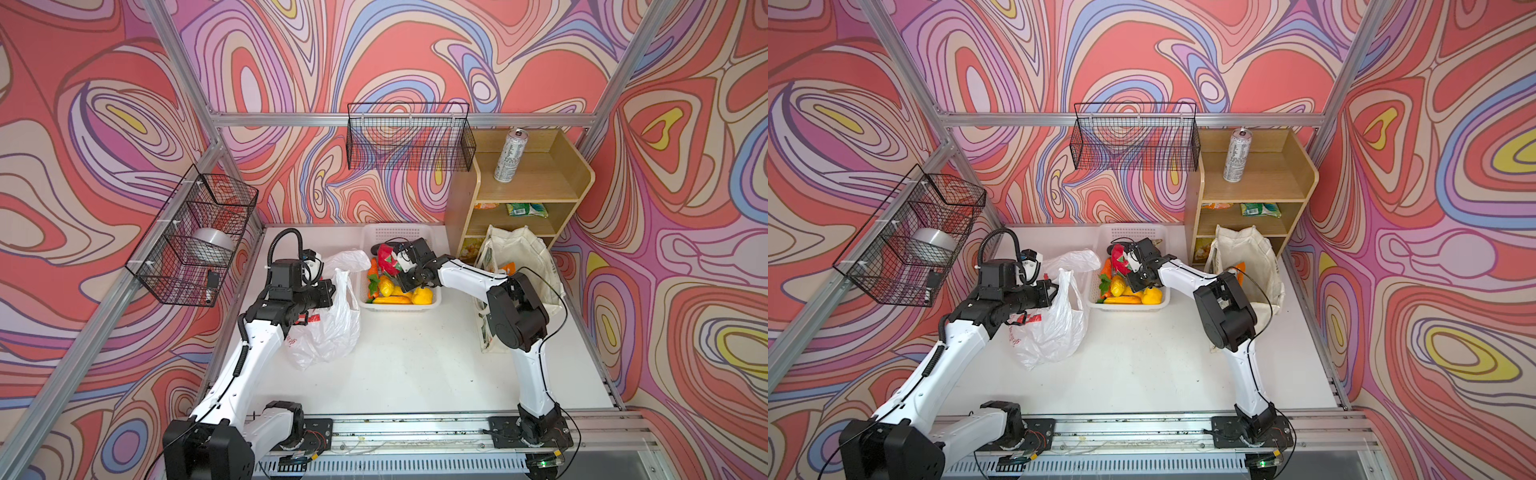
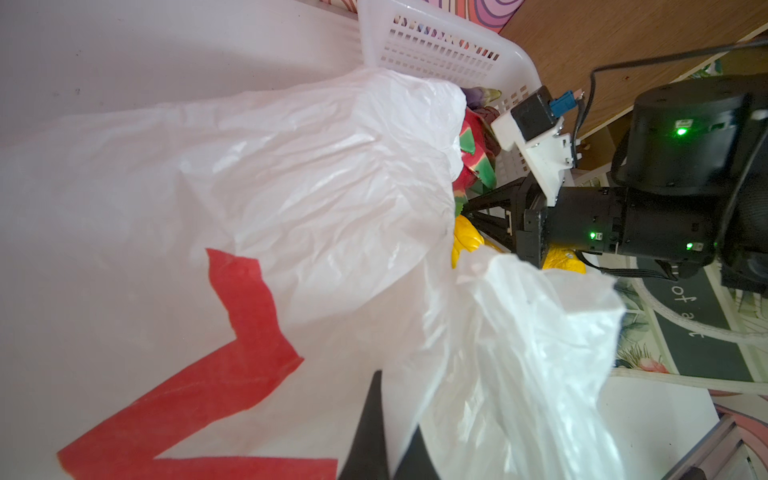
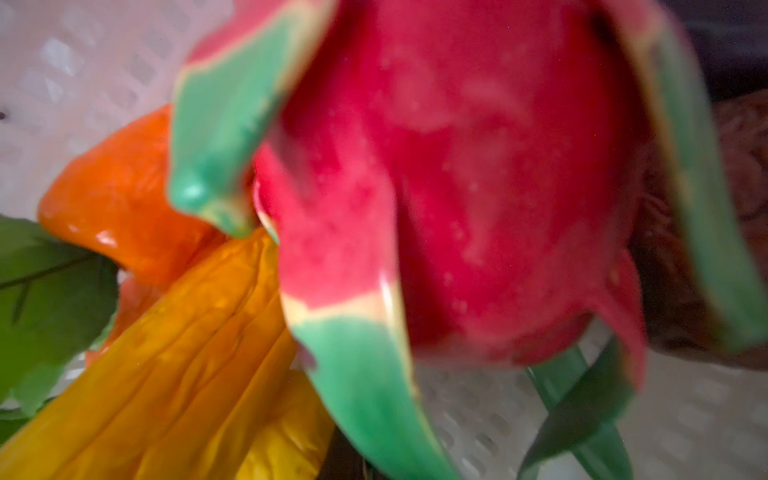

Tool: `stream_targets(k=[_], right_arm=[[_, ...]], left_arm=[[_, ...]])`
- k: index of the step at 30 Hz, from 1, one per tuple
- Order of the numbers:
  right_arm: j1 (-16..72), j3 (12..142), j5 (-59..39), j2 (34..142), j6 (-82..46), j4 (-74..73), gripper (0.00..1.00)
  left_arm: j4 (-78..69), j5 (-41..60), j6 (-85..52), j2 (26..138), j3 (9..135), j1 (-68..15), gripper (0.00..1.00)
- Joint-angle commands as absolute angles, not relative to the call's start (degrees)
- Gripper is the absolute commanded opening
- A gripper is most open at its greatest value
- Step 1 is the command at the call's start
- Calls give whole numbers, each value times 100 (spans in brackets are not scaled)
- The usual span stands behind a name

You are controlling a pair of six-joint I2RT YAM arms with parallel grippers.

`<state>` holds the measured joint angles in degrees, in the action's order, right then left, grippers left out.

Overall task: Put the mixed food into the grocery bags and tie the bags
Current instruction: 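Lift the dragon fruit and carry it into the white bag with the right gripper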

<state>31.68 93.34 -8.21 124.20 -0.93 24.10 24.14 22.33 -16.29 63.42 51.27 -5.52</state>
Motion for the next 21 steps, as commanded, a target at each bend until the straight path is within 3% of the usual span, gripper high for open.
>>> stream_targets(k=[1, 21], right_arm=[[3164, 9571, -990, 12058, -113, 2562, 0], [2989, 8970, -1937, 10404, -763, 2103, 0]], left_arm=[[2283, 2288, -1660, 6347, 5212, -511, 0], [2417, 2296, -1644, 6293, 5395, -518, 0]])
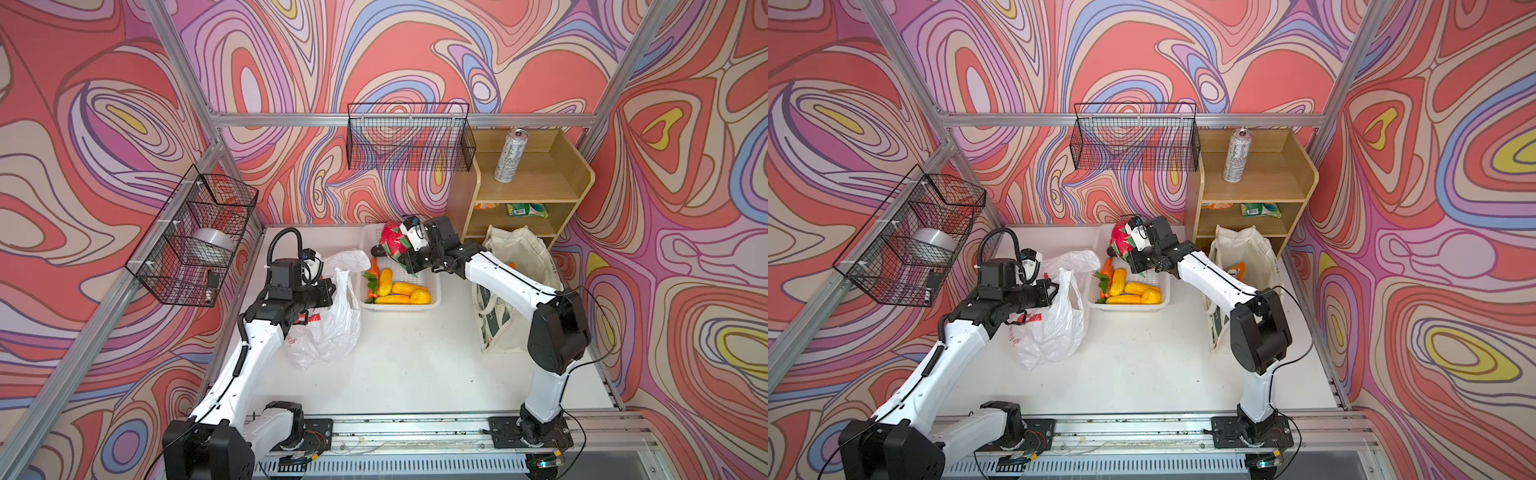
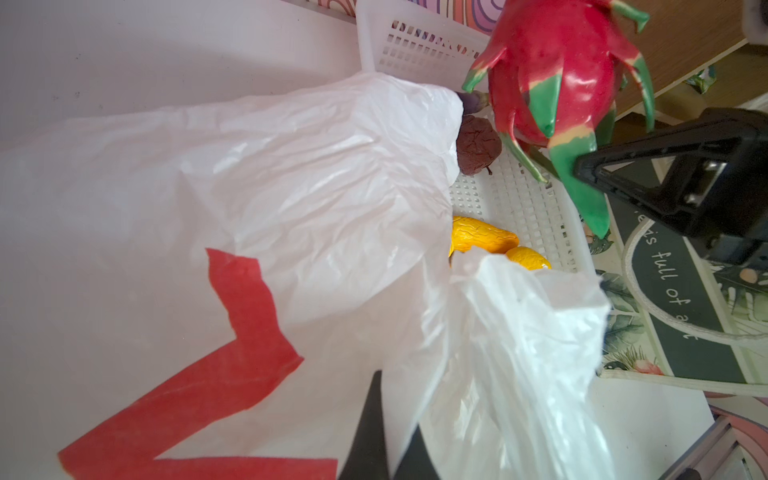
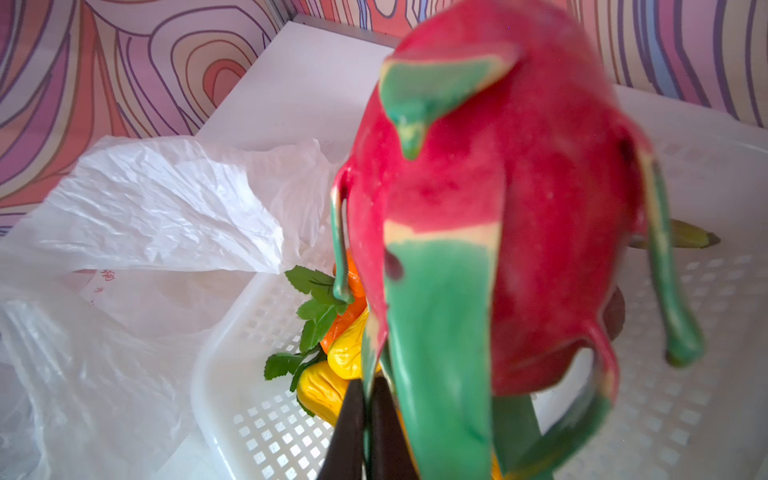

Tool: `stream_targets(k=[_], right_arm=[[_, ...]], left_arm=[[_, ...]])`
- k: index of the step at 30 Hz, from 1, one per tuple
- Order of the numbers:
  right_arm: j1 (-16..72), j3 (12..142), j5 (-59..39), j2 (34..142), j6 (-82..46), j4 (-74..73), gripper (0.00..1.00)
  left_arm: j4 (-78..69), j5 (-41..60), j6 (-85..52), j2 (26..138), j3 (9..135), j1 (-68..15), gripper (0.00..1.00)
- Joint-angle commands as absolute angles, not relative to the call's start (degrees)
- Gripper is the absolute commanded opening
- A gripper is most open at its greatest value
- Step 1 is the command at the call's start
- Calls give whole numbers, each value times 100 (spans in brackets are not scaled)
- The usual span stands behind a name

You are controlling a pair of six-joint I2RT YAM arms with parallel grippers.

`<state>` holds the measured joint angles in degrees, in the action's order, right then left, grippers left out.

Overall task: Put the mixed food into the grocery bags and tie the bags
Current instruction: 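Lift the dragon fruit and carry it into the white bag with the right gripper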

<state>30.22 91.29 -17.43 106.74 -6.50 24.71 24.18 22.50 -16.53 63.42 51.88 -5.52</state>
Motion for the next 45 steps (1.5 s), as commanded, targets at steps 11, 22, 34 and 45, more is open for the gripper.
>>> stream_targets(k=[11, 22, 34, 45], right_arm=[[3030, 7907, -3061, 9248, -1617, 1549, 0], [4245, 8012, -3163, 9637, -1846, 1301, 0], [4667, 8439, -3632, 10532, -1404, 1892, 0], [4745, 9707, -3933, 11350, -1489, 2216, 0]], left_arm=[[2586, 2418, -1425, 6345, 5553, -514, 0], [2531, 2529, -1493, 6390, 5562, -519, 0], [2599, 2565, -1441, 6574, 5858, -519, 0], [2679, 2888, -1389, 6552, 5974, -523, 0]])
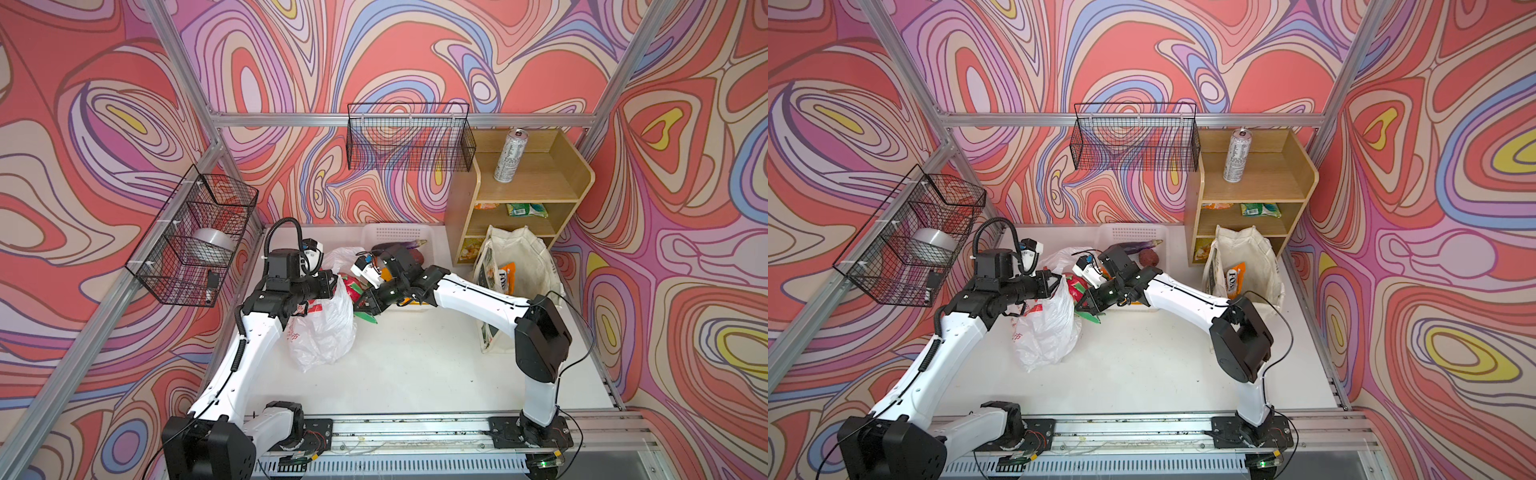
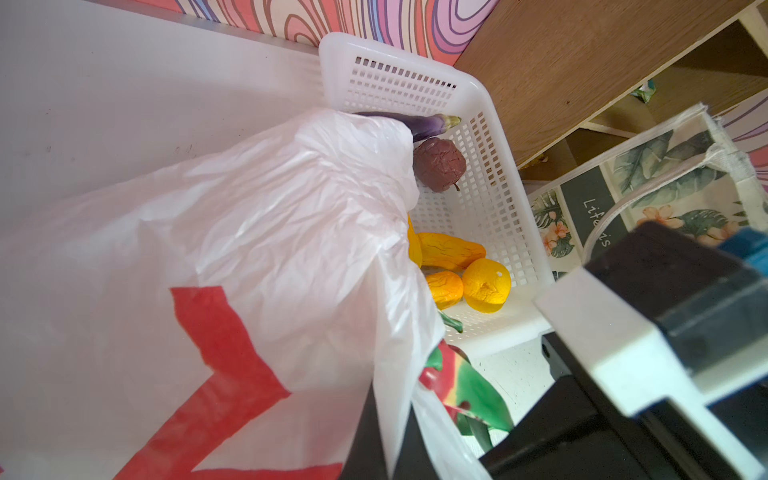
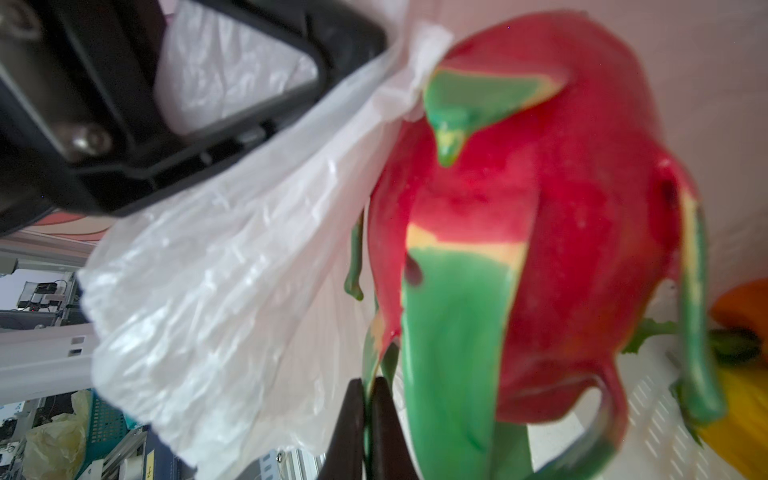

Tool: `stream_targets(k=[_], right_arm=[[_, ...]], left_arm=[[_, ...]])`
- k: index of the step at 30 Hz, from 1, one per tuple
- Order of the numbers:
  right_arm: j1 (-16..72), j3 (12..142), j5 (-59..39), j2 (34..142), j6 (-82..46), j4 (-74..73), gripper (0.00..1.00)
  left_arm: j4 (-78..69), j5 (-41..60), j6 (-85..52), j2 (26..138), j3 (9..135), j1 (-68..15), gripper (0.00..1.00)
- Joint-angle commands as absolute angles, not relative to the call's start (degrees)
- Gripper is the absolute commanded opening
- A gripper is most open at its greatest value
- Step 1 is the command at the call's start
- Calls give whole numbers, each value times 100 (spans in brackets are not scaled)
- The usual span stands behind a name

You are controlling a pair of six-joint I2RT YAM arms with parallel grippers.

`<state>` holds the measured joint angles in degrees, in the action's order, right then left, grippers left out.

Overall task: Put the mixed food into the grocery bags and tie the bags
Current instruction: 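Lift the dragon fruit and carry it into the white bag with the right gripper, then open the right gripper to drop the dragon fruit into the bag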

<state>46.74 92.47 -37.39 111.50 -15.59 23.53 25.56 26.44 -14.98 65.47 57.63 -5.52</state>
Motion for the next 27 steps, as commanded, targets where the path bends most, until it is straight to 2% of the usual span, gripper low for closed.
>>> stream_targets(k=[1, 8, 14, 19, 21, 22, 23, 25, 27], right_arm=[[4759, 9902, -3923, 11514, -1524, 2227, 0], [4772, 10648, -3710, 12513, -2244, 1417, 0], [4763, 10294, -3329, 12455, -2764, 361, 0], [4790, 10319, -3554, 12872, -3290, -153, 0], [4788, 10189, -3569, 12899, -3309, -188, 28], [4790, 10130, -3572, 12866, -3259, -118, 45], [4786, 10089, -3556, 12823, -3184, -41, 57], [4789, 10044, -3529, 12681, -2956, 210, 70], [4777, 10027, -3498, 12526, -2750, 478, 74]], left_arm=[[2678, 2942, -1389, 6554, 5989, -519, 0], [2453, 3372, -1529, 6542, 5912, -519, 0], [2363, 3302, -1565, 6488, 5639, -519, 0], [1973, 3028, -1855, 6371, 5230, -519, 0], [1917, 2825, -1930, 6327, 5122, -519, 0], [1906, 2724, -1942, 6316, 5079, -519, 0], [1914, 2623, -1942, 6307, 5058, -519, 0], [1931, 2416, -1951, 6304, 5037, -519, 0], [1949, 2260, -1942, 6309, 5041, -510, 0]])
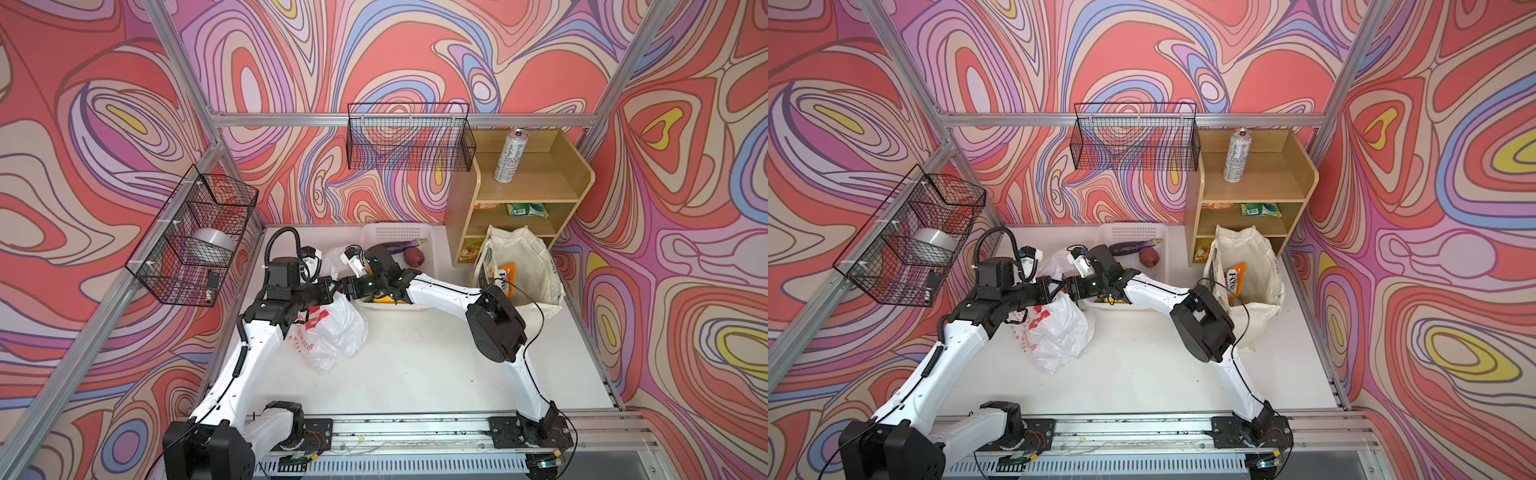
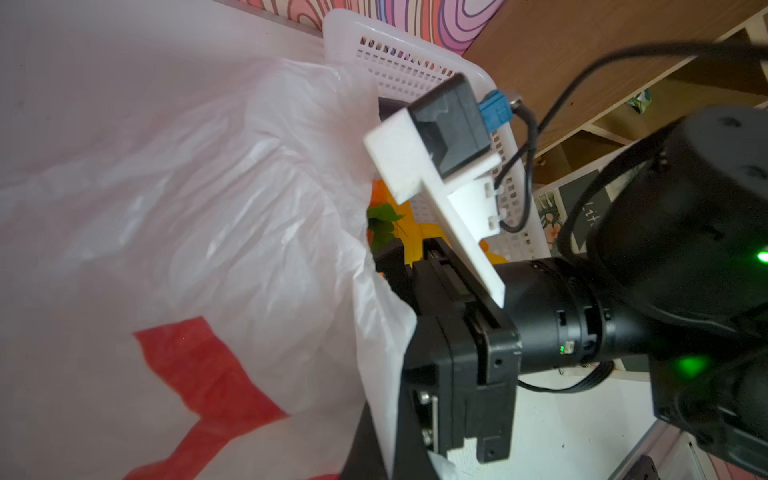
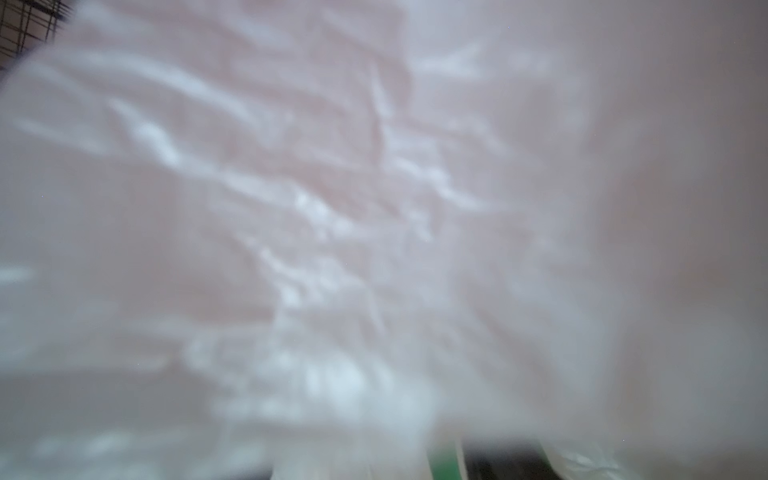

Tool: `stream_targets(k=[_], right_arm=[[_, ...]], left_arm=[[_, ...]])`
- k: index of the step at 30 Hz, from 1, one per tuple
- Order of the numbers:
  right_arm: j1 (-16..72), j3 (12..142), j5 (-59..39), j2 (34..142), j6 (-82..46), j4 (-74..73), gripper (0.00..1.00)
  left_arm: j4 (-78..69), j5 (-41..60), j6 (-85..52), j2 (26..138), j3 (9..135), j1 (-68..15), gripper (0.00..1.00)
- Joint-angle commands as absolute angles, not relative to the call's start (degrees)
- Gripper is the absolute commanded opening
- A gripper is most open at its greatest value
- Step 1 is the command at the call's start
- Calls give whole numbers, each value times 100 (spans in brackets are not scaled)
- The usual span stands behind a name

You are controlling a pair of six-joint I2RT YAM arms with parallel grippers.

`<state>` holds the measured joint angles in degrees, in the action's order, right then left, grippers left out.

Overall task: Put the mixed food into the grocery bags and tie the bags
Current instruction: 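Open the right gripper to drop the dragon fruit into the bag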

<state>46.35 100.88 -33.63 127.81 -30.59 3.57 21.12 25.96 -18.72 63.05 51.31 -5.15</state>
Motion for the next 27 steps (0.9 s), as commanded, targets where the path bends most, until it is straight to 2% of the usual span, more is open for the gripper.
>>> stream_targets(k=[1, 8, 15, 21, 27], right_arm=[[4760, 10005, -3504, 12423, -2643, 621, 76], [4553, 9248, -3292, 11888, -2510, 777, 78], [3951, 8259, -3234, 11321, -2812, 393, 78], [3894, 8598, -2953, 11012, -2291, 1044, 78], [3984, 8742, -3130, 10974, -2479, 963, 78]], left_arm=[[1950, 2176, -1942, 6294, 5042, -510, 0], [1935, 1926, -1891, 6235, 5079, -501, 0], [2032, 2082, -1777, 6166, 5199, -492, 0], [2091, 2230, -1758, 6009, 5213, -492, 0], [2161, 2221, -1739, 5887, 5173, -492, 0]])
